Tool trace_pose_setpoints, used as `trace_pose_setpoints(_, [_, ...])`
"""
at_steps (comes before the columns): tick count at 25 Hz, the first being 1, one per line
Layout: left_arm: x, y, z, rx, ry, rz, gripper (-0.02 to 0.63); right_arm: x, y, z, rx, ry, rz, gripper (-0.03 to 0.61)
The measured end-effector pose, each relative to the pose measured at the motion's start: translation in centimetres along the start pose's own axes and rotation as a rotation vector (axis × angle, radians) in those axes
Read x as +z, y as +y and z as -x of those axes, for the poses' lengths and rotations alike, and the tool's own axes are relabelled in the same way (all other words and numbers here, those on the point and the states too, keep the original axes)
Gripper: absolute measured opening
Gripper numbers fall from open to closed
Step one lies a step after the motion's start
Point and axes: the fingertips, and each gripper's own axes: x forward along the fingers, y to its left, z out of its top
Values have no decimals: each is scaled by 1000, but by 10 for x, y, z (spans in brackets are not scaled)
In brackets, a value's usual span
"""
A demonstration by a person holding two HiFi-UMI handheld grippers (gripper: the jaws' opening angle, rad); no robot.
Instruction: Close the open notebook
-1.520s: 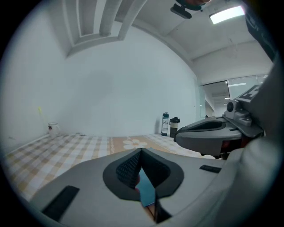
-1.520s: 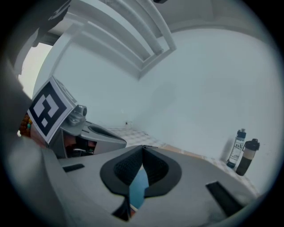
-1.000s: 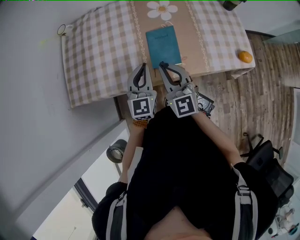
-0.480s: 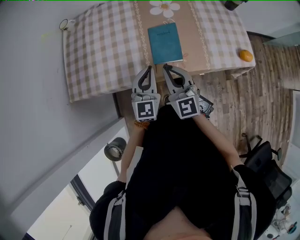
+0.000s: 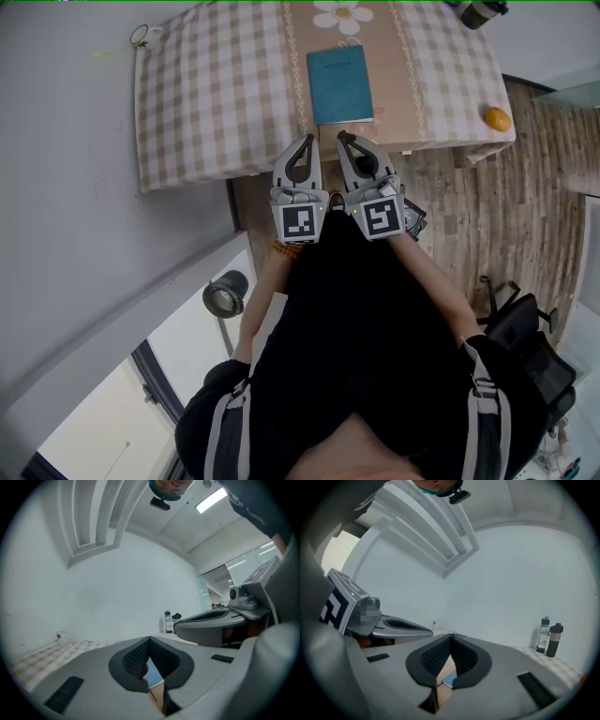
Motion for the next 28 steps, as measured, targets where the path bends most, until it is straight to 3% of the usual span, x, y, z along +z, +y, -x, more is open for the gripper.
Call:
trace_pose_setpoints(7, [-13, 7, -5, 5, 27, -15, 9, -4, 1, -8, 38, 2, -29, -2])
trace_pose_setpoints(28, [-26, 6, -3, 15, 62, -22, 9, -22, -8, -8, 31, 52, -71, -2])
